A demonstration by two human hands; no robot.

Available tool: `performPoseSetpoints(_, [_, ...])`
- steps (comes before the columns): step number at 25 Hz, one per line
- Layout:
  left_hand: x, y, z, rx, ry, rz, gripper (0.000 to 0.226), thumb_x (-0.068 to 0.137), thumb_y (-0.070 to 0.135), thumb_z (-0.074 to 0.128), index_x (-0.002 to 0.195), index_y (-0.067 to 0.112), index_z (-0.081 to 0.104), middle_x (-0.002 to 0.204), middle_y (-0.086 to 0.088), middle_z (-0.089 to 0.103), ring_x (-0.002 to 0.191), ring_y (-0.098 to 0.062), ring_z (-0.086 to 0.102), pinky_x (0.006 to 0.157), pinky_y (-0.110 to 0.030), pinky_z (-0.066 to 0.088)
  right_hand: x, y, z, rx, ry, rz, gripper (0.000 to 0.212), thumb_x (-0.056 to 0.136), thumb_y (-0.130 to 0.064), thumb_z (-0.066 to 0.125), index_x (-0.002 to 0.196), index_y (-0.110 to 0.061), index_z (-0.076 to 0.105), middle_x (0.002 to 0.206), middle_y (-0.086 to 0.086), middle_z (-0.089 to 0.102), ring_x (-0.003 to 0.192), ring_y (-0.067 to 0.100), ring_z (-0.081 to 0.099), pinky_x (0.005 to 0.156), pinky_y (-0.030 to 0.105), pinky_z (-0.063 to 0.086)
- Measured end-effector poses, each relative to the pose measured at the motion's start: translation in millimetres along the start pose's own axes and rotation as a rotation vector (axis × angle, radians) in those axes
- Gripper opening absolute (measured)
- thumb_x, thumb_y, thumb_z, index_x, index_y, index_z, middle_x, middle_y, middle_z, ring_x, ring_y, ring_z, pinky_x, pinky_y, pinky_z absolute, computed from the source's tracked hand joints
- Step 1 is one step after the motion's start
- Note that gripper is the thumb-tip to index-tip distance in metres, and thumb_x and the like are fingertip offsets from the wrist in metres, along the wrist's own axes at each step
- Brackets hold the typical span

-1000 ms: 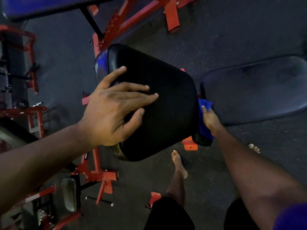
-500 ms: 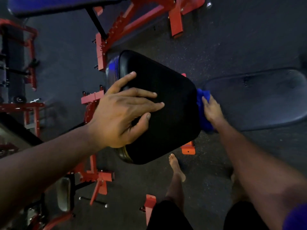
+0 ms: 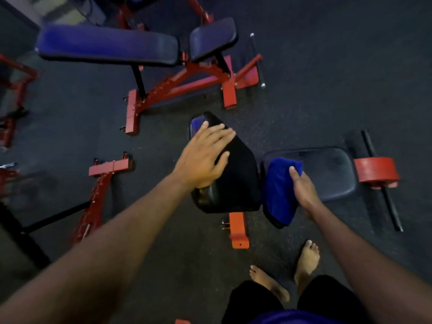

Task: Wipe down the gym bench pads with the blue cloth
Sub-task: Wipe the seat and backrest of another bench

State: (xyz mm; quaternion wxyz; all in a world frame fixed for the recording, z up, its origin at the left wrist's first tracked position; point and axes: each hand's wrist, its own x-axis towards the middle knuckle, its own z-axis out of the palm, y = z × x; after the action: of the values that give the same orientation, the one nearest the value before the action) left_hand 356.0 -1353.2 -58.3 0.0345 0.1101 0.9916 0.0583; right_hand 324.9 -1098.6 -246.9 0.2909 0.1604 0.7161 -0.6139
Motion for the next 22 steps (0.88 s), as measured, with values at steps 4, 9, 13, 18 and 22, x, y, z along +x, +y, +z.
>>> performPoseSetpoints(4, [-29.3, 17.0, 6.6, -0.345, 0.132, -0.517, 0.06, 0.112, 0.037, 0.026, 0.163, 0.012, 0.008, 0.171, -0.002, -0.001, 0.158, -0.013, -0.005, 0.128, -0.032, -0.003, -51.0, -38.8, 3.9, 0.171, -0.007, 0.03, 0.033, 0.104, -0.045, 0.041, 0.126, -0.028, 0.059, 0.126, 0.002, 0.065, 0.112, 0.021, 0.062, 0.106, 0.045, 0.046])
performPoseSetpoints(9, [-45.2, 19.6, 13.8, -0.55, 0.165, -0.557, 0.053, 0.113, 0.035, 0.023, 0.161, 0.024, 0.003, 0.17, 0.012, -0.008, 0.153, 0.004, -0.011, 0.119, -0.011, -0.007, -98.9, -94.5, 61.3, 0.202, -0.072, -0.1, 0.041, 0.102, -0.055, 0.037, 0.125, -0.031, 0.061, 0.119, -0.005, 0.068, 0.112, 0.015, 0.062, 0.106, 0.046, 0.045])
performPoseSetpoints(13, [-43.6, 16.1, 20.0, -0.591, 0.291, -0.544, 0.052, 0.111, 0.024, 0.031, 0.16, 0.014, 0.017, 0.17, 0.003, 0.009, 0.157, -0.004, 0.004, 0.127, -0.022, 0.005, -94.2, -88.5, 88.5, -0.108, -0.218, -0.415, 0.066, 0.094, -0.066, 0.027, 0.14, -0.025, 0.051, 0.131, -0.004, 0.059, 0.122, 0.019, 0.055, 0.11, 0.032, 0.036])
performPoseSetpoints(18, [-40.7, 12.8, 23.3, -0.622, 0.331, -0.559, 0.051, 0.109, 0.011, 0.037, 0.158, 0.002, 0.026, 0.17, -0.007, 0.016, 0.158, -0.017, 0.01, 0.128, -0.031, 0.012, -70.9, -65.6, 91.2, -0.5, -0.235, -0.949, 0.058, 0.1, -0.055, 0.031, 0.155, -0.037, 0.022, 0.161, -0.001, 0.029, 0.141, 0.02, 0.031, 0.115, 0.039, 0.02])
performPoseSetpoints(22, [-40.6, 12.4, 26.2, -0.659, 0.366, -0.543, 0.05, 0.108, 0.008, 0.037, 0.157, 0.0, 0.027, 0.168, -0.008, 0.018, 0.158, -0.018, 0.013, 0.129, -0.033, 0.013, -40.4, -108.2, 132.4, -0.307, -0.269, -0.889, 0.054, 0.1, -0.05, 0.035, 0.152, -0.042, 0.024, 0.164, -0.003, 0.016, 0.153, 0.024, 0.009, 0.122, 0.051, 0.013])
